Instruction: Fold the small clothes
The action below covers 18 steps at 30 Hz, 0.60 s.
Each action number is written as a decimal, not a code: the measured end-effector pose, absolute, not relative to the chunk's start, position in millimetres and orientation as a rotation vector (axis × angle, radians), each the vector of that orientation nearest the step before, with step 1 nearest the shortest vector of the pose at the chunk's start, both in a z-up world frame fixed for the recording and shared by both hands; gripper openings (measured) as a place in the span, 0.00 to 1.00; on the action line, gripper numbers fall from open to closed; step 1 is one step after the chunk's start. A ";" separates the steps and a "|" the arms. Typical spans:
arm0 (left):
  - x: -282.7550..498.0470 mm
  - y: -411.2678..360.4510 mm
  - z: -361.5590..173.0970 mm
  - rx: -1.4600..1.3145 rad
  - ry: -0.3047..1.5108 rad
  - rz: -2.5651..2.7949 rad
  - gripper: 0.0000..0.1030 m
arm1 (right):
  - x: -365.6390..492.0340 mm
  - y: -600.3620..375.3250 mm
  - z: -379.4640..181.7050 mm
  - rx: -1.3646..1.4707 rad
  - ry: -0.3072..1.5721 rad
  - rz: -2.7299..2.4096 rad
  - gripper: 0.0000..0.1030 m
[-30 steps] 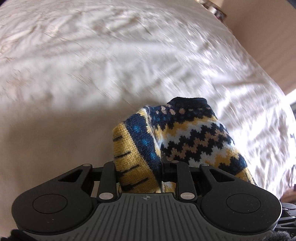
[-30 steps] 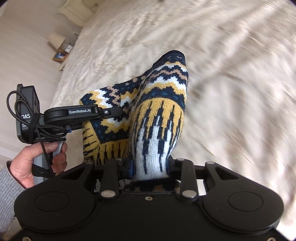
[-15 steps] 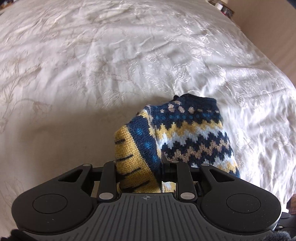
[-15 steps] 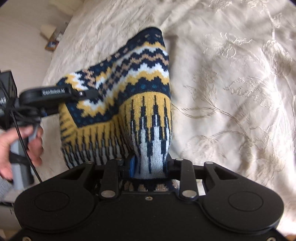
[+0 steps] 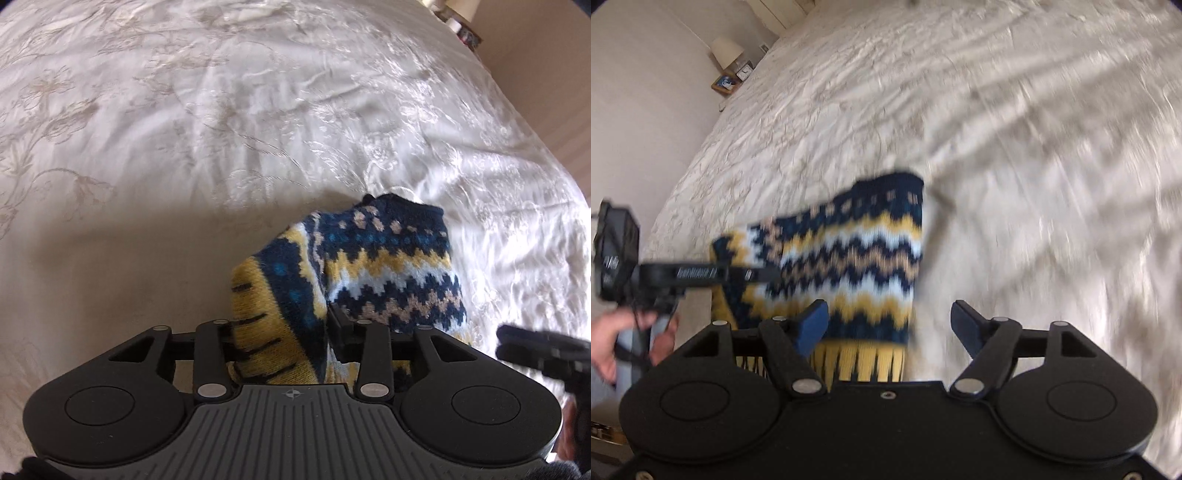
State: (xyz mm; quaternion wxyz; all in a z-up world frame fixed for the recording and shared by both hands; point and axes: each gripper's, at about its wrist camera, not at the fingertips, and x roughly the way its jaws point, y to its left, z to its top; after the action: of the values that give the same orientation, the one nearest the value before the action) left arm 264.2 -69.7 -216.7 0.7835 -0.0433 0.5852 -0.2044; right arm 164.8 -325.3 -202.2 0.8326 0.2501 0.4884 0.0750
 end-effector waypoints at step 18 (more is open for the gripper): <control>227.0 -51.1 -156.8 0.044 1.010 -0.318 0.34 | 217.3 -276.3 -188.3 0.305 0.997 0.255 0.51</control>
State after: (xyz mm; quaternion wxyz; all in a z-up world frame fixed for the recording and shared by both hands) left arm 227.0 -51.1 -156.8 0.8628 0.0211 0.4819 -0.1515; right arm 217.3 -276.3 -188.3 0.8593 0.1452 0.4751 0.1215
